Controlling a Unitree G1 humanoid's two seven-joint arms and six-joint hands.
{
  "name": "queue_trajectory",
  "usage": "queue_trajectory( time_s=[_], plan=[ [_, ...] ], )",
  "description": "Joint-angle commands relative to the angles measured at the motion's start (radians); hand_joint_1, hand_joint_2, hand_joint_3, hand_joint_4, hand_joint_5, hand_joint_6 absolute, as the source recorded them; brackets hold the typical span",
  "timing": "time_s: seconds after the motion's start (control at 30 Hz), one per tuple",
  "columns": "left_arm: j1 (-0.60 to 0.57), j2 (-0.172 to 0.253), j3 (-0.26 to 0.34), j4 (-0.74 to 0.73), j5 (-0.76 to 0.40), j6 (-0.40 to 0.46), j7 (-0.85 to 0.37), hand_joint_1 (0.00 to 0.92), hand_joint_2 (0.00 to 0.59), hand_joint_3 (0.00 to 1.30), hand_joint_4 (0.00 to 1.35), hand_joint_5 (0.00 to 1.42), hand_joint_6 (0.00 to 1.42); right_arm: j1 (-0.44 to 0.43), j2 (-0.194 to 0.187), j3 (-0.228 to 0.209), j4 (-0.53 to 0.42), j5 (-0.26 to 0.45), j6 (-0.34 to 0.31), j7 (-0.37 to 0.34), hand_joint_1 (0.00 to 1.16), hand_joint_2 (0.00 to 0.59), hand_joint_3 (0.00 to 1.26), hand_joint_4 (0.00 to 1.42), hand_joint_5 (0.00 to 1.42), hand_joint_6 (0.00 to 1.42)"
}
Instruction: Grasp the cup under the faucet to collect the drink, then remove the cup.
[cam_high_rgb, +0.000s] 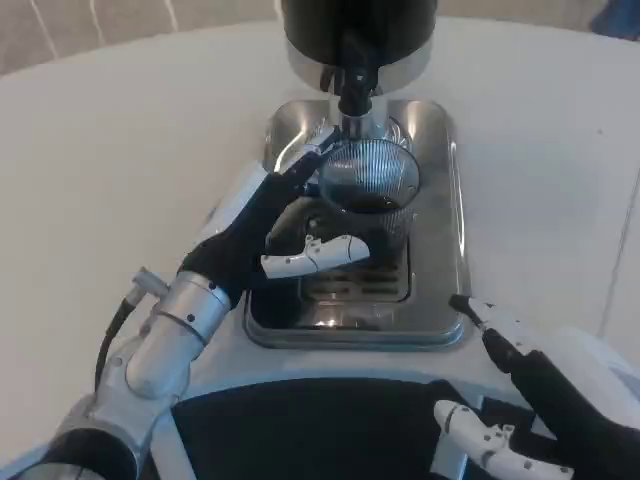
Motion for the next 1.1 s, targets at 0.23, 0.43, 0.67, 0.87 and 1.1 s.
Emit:
queue_trajectory(
  time_s=[0.23,0.43,0.67,0.87,1.1],
  plan=[
    [-0.020,-0.016,-0.018,0.014,0.021,0.019,0.011,0.462,0.063,0.12,0.14,0.42,0.25,0.005,-0.003,-0.003,0.006,-0.002,0.014,0.014,0.28,0.464,0.05,0.00,0.00,0.00],
    [-0.025,-0.023,-0.024,0.011,0.028,0.021,0.023,0.458,0.066,0.13,0.15,0.43,0.25,0.007,-0.004,-0.005,0.004,-0.004,0.014,0.015,0.29,0.466,0.04,0.00,0.00,0.00],
    [-0.030,-0.025,-0.041,0.008,0.067,0.031,0.056,0.449,0.066,0.13,0.15,0.44,0.25,0.003,-0.006,-0.014,0.001,-0.001,0.016,0.014,0.30,0.468,0.04,0.00,0.00,0.00],
    [-0.034,-0.025,-0.059,0.009,0.086,0.051,0.080,0.448,0.068,0.14,0.17,0.46,0.27,0.007,-0.006,-0.022,0.000,0.004,0.016,0.010,0.31,0.468,0.05,0.00,0.00,0.00],
    [-0.027,-0.033,-0.061,0.006,0.091,0.060,0.113,0.452,0.069,0.19,0.21,0.48,0.27,0.023,-0.002,-0.025,-0.005,0.010,0.016,0.005,0.32,0.455,0.05,0.00,0.00,0.00]
  ],
)
